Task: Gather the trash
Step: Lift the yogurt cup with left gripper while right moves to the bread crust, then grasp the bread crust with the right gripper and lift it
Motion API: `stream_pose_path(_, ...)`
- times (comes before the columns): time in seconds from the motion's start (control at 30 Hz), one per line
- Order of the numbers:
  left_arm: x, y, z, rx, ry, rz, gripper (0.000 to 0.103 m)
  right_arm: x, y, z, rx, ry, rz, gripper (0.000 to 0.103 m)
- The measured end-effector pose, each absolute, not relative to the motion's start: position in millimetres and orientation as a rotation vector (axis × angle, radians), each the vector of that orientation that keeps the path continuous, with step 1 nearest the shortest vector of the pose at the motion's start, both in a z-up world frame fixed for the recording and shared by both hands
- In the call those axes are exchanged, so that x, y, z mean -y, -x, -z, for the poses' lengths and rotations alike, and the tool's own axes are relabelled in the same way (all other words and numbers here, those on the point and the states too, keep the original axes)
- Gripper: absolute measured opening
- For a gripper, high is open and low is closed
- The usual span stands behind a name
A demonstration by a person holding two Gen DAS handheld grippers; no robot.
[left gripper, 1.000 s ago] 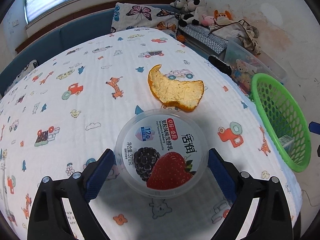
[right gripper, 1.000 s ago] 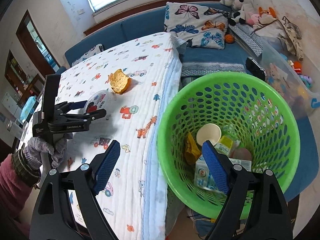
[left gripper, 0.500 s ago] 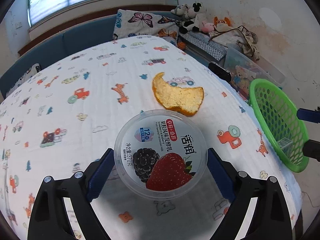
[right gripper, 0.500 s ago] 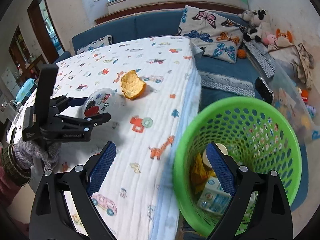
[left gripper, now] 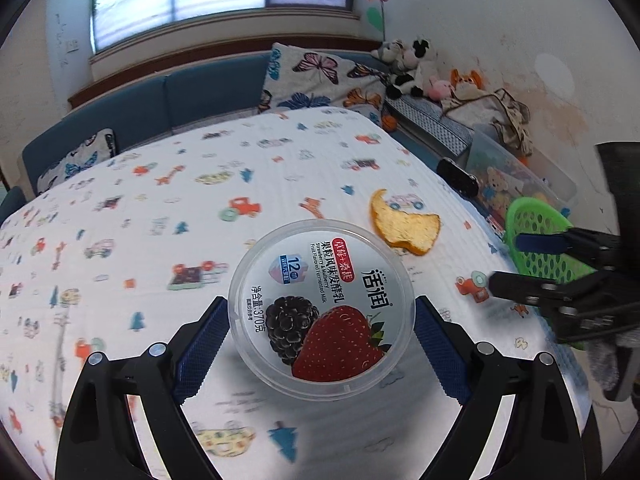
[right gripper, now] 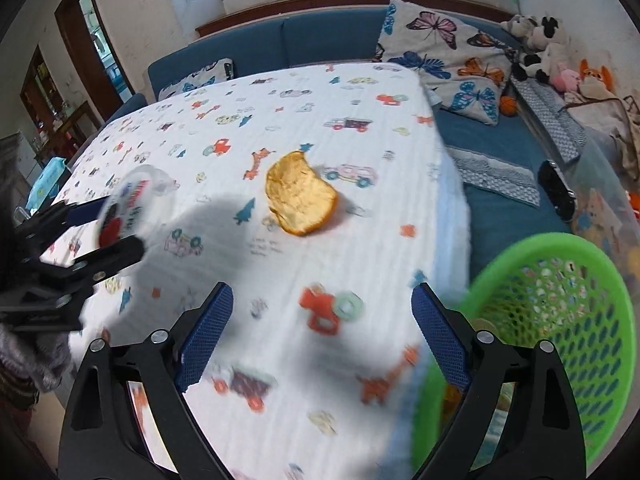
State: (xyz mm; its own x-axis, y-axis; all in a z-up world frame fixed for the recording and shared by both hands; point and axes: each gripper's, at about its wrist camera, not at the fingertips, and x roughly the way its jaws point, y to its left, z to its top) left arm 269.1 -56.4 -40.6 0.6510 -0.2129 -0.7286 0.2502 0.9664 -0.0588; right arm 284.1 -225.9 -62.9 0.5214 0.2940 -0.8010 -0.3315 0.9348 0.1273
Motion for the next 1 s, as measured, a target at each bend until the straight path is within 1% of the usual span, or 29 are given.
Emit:
stream_pose_path(0.37, 21, -255, 29, -0.785, -0.036, 0.244, 0.088, 190, -331, 91, -0.999, -0.001, -0.303, 0.076)
stream_pose_path(0.63, 10, -253, 32, -0.78, -0.024, 0.243, 0.088, 181, -348, 95, -0.979, 0.002, -0.237, 0.074)
stream_pose_path(0.7, 9, -252, 33, -0.779, -0.02, 0.245, 0.088, 177, -348, 96, -0.97, 0.035, -0.214, 0.069)
stream_pose_path(0.83, 9, -253, 34, -0.781, -0.02, 0.246, 0.088, 169, -347, 99, -0.957, 0.109, -0.18, 0.065)
stream_pose_path(0.9, 10, -253, 34, -0.783, -0.017, 0.246, 0.088, 169, -346, 99, -0.949, 0.117, -0.177, 0.058)
stream_pose_path(0.93, 10, -253, 34, -0.783, -0.014, 0.248, 0.088, 169, -346, 99, -0.95, 0.119, -0.177, 0.057)
stream_pose_path(1.0, 11, -252, 34, -0.781, -0.016, 0.25, 0.088, 169, -344, 97, -0.94, 0.125, -0.18, 0.052)
